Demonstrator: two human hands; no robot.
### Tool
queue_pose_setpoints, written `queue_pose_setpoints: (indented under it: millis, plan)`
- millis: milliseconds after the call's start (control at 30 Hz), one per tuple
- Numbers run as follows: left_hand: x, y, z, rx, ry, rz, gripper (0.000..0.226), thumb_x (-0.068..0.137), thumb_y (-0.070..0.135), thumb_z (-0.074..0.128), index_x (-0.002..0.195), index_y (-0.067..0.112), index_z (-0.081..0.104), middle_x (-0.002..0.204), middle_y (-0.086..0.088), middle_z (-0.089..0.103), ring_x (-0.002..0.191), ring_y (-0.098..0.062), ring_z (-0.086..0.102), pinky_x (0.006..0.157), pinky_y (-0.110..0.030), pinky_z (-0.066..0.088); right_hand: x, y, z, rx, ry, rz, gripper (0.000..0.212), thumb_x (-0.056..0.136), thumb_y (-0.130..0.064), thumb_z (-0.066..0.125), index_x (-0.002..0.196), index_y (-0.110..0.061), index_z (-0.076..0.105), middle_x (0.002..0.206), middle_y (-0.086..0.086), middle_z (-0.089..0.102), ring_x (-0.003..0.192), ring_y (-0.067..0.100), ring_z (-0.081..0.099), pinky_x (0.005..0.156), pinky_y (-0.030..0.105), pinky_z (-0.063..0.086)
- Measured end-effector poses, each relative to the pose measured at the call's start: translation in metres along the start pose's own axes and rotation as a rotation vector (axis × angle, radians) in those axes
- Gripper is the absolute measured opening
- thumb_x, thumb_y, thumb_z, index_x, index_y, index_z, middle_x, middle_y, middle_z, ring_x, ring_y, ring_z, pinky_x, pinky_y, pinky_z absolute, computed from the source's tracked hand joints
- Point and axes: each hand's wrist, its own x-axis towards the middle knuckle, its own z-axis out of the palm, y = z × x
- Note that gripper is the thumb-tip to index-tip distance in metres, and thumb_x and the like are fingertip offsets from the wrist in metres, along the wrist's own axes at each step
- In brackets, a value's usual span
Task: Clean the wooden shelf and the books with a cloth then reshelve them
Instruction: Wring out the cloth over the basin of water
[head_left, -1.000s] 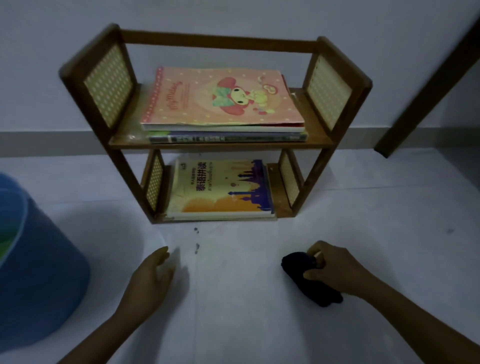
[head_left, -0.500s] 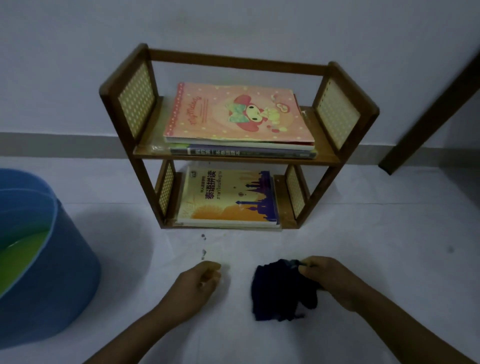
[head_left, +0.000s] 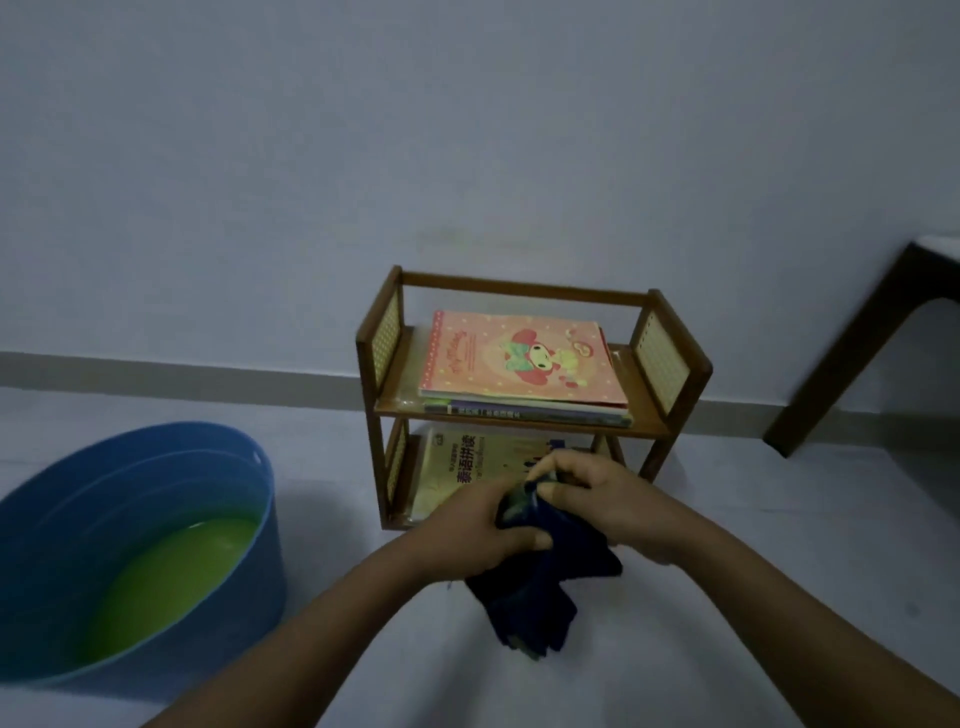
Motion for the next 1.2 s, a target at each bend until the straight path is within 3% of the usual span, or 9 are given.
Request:
queue_pose_setpoints:
  millis: [133, 267, 367, 467, 567, 867, 1000, 1100, 1200]
  plan:
    - [-0.026, 0.019, -0.02, -0.146, 0.278, -0.132, 0.025, 0.093, 0.035, 0.058, 0.096, 0.012, 0.066, 0.092, -0.009, 0.071, 0.085, -0.019, 0.068, 0.075, -0.037, 0.055, -0.002, -0.03, 0.015, 0.334, -0.048, 0.064, 0.039, 0.085, -0.034, 0.069, 0.119, -0.022, 0.054, 0.117, 0.006, 0.064, 0.105, 0.021, 0.066, 0.091, 0.039, 0.055]
    - [-0.053, 0.013, -0.02, -0.159, 0.469, -0.226, 0.016, 0.091, 0.036, 0.06, 0.088, 0.023, 0.068, 0.083, 0.002, 0.071, 0.076, -0.008, 0.066, 0.065, -0.021, 0.052, 0.003, -0.048, 0.047, 0.039, -0.234, 0.058, 0.07, 0.064, -0.021, 0.087, 0.123, -0.026, 0.048, 0.118, 0.0, 0.063, 0.107, 0.016, 0.063, 0.091, 0.035, 0.055]
    - [-0.088, -0.005, -0.028, -0.32, 0.661, -0.385, 0.018, 0.092, 0.04, 0.057, 0.091, 0.025, 0.066, 0.089, 0.0, 0.071, 0.085, -0.015, 0.066, 0.075, -0.033, 0.055, 0.01, -0.06, 0.075, -0.326, -0.193, 0.075, 0.047, 0.066, -0.016, 0.08, 0.109, -0.018, 0.059, 0.102, 0.001, 0.066, 0.092, 0.016, 0.064, 0.076, 0.03, 0.057]
    - [-0.114, -0.016, -0.041, -0.557, 0.704, -0.44, 0.024, 0.093, 0.042, 0.055, 0.094, 0.021, 0.068, 0.093, -0.006, 0.074, 0.09, -0.025, 0.07, 0.085, -0.048, 0.056, 0.021, -0.058, 0.089, -0.087, -0.197, 0.14, 0.024, 0.066, -0.021, 0.076, 0.087, -0.014, 0.067, 0.087, 0.005, 0.068, 0.084, 0.019, 0.066, 0.07, 0.028, 0.051]
    - [-0.126, -0.014, -0.05, -0.705, 0.715, -0.42, 0.022, 0.096, 0.036, 0.052, 0.099, 0.02, 0.066, 0.095, -0.009, 0.075, 0.09, -0.028, 0.071, 0.08, -0.048, 0.058, 0.024, -0.059, 0.101, 0.162, -0.214, 0.095, 0.021, 0.082, -0.013, 0.069, 0.103, -0.014, 0.067, 0.101, 0.004, 0.071, 0.095, 0.019, 0.067, 0.079, 0.027, 0.053]
    - [-0.18, -0.048, -0.112, -0.154, 0.95, -0.491, 0.028, 0.087, 0.039, 0.064, 0.08, 0.012, 0.066, 0.072, -0.007, 0.071, 0.07, -0.024, 0.067, 0.063, -0.042, 0.055, 0.059, -0.107, 0.156, -0.033, -0.159, -0.118, 0.021, 0.09, -0.018, 0.064, 0.111, -0.014, 0.066, 0.107, 0.006, 0.071, 0.096, 0.02, 0.068, 0.08, 0.029, 0.057]
    - [-0.211, -0.077, -0.129, 0.035, 0.991, -0.611, 0.028, 0.085, 0.032, 0.068, 0.1, 0.012, 0.057, 0.091, -0.003, 0.067, 0.087, -0.024, 0.063, 0.072, -0.037, 0.052, 0.082, -0.116, 0.21, -0.148, -0.122, -0.115, 0.023, 0.084, -0.024, 0.07, 0.104, -0.014, 0.064, 0.103, 0.006, 0.068, 0.092, 0.02, 0.066, 0.08, 0.034, 0.058]
    - [-0.223, -0.087, -0.132, 0.228, 0.974, -0.65, 0.038, 0.088, 0.028, 0.066, 0.114, 0.009, 0.048, 0.103, -0.009, 0.063, 0.099, -0.029, 0.061, 0.073, -0.031, 0.044, 0.089, -0.115, 0.242, -0.155, -0.015, -0.106, 0.03, 0.083, -0.021, 0.072, 0.108, -0.012, 0.059, 0.101, 0.001, 0.061, 0.08, 0.01, 0.058, 0.06, 0.016, 0.049]
    - [-0.237, -0.1, -0.127, 0.449, 0.824, -0.708, 0.043, 0.089, 0.038, 0.06, 0.121, 0.014, 0.045, 0.106, -0.009, 0.067, 0.095, -0.026, 0.064, 0.071, -0.033, 0.05, 0.09, -0.109, 0.268, -0.282, 0.082, -0.156, 0.035, 0.085, -0.022, 0.069, 0.116, -0.015, 0.054, 0.115, 0.004, 0.059, 0.095, 0.015, 0.054, 0.077, 0.022, 0.045]
